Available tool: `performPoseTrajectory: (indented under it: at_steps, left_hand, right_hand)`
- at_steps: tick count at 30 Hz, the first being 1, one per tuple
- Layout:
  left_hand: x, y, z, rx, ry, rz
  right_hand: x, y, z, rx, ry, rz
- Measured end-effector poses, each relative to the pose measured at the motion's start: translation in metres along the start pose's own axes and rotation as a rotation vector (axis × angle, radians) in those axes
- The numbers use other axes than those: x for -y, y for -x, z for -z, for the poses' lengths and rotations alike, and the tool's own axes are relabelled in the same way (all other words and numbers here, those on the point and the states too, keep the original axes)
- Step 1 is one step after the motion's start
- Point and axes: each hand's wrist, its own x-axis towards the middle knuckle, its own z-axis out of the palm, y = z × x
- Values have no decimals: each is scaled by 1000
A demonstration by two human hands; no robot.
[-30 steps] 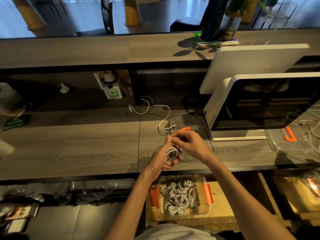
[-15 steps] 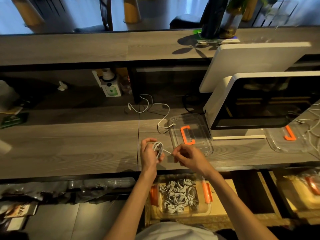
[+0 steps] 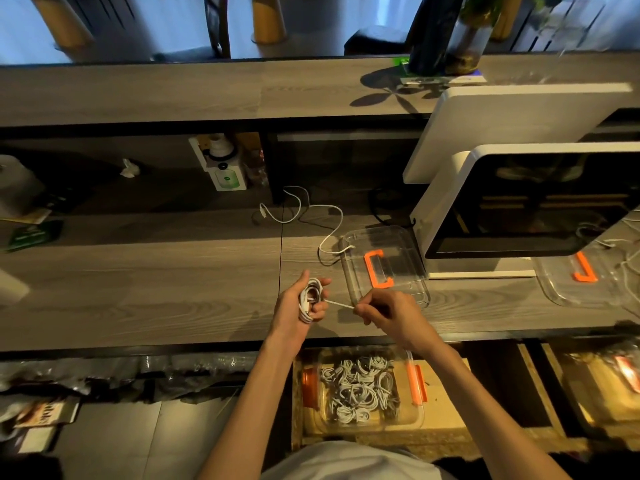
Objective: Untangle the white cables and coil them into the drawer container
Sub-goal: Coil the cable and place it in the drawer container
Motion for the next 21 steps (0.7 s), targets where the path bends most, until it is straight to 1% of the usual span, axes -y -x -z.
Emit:
performPoseTrajectory:
  at_steps: [2,4,5,8,9,12,14,16,18,21]
  left_hand:
    - [-1,1,3,0,-25,-7]
    - [0,3,5,-22,-106,-57]
    - [2,4,5,-42,-191,-109]
    - [9,8,0,-129,-544,-285]
    - [11,7,-3,-155,-631,-320]
    - [16,5,-10,-180,-791,-370]
    - [18,5,-15,-169,-844,-337]
    - [18,10,-21,-123,-798,-271]
    - [15,16,-26,-78,-768,-197]
    - [15,18,-30,38,-738,-132]
  right_hand:
    - [-1,1,4,20,17,11]
    - [2,4,7,35,20,27]
    - [6,5,8,42,27,37]
    - [21,8,14,98,25,106]
    - [27,8,16,128,17,137]
    - [41,2,19,230,31,206]
    - [46,-6,22,275,79,256]
    - [48,-15,25,287,132,298]
    - [48,-24,28,244,160,337]
    - [44,-32,24,140,110,350]
